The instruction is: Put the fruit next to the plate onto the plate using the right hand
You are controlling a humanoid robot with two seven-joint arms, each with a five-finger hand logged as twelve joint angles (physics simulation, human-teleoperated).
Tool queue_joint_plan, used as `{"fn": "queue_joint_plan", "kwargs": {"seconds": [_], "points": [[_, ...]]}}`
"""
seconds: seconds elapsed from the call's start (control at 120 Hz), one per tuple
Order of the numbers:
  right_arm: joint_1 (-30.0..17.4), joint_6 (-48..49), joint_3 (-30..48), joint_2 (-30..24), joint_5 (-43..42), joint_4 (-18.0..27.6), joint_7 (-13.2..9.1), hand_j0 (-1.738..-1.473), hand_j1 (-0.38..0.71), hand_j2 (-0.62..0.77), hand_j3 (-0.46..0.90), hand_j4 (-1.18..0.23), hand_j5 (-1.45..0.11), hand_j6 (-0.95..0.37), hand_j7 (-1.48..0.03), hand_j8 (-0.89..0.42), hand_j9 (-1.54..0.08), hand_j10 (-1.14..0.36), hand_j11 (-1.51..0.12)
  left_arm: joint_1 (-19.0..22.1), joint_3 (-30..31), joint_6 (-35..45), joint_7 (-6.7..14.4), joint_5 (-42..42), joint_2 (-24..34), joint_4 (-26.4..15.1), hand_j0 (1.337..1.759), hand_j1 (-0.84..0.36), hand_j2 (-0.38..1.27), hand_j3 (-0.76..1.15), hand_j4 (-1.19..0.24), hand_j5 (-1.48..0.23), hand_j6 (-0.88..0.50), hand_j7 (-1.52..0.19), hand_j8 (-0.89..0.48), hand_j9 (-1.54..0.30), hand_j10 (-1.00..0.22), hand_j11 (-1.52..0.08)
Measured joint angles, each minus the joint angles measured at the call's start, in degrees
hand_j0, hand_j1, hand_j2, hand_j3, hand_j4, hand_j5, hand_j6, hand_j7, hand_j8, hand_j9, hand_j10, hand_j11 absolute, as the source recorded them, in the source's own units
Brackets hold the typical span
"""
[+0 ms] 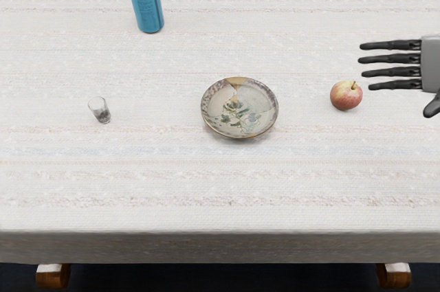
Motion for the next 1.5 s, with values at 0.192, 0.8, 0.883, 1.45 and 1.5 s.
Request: {"fn": "queue_joint_plan", "kwargs": {"seconds": [0.192, 0.8, 0.883, 1.45, 1.5], "points": [[0.63, 0.0, 1.0, 1.57, -0.05, 0.14, 0.0, -1.658, -0.33, 0.0, 0.0, -0.01, -0.02, -0.01, -0.02, -0.01, -0.02, -0.02, -0.02, 0.0, 0.0, 0.0, 0.01, 0.0, 0.0, 0.0, 1.658, 0.34, 0.0, 0.0, -0.01, -0.01, -0.01, -0.01, -0.01, -0.01, -0.01, -0.01], [3.59, -49.95, -11.41, 27.66, -59.53, 0.01, 0.0, -1.658, -0.32, -0.01, 0.0, -0.03, -0.04, -0.03, -0.04, -0.03, -0.04, -0.03, -0.04, 0.0, 0.01, 0.0, 0.0, 0.0, 0.0, 0.0, 1.658, 0.34, 0.0, 0.0, -0.01, -0.01, -0.01, -0.01, -0.01, -0.01, -0.01, -0.01], [3.19, -56.21, -15.41, 32.44, -61.25, -3.35, 0.0, -1.658, -0.32, 0.0, 0.0, -0.03, -0.04, -0.03, -0.04, -0.03, -0.04, -0.03, -0.04, 0.0, 0.01, 0.0, 0.01, 0.0, 0.0, 0.0, 1.658, 0.34, 0.0, 0.0, -0.01, -0.01, -0.01, -0.01, -0.01, -0.01, -0.01, -0.01], [0.24, -61.7, -20.73, 48.65, -62.55, -22.39, 0.0, -1.658, -0.06, -0.05, 0.0, -0.25, -0.31, -0.25, -0.31, -0.21, -0.31, -0.24, -0.31, 0.0, 0.02, 0.0, 0.01, 0.0, 0.0, 0.0, 1.658, 0.34, 0.0, 0.0, -0.01, -0.01, -0.01, -0.01, -0.01, -0.01, -0.01, -0.01], [0.09, -61.67, -20.73, 48.7, -62.68, -22.45, -0.01, -1.658, -0.02, -0.05, 0.0, -0.29, -0.35, -0.29, -0.36, -0.19, -0.36, -0.28, -0.36, 0.0, 0.01, 0.0, 0.0, 0.0, 0.0, 0.0, 1.658, 0.34, 0.0, 0.0, -0.01, -0.01, -0.01, -0.01, -0.01, -0.01, -0.01, -0.01]]}}
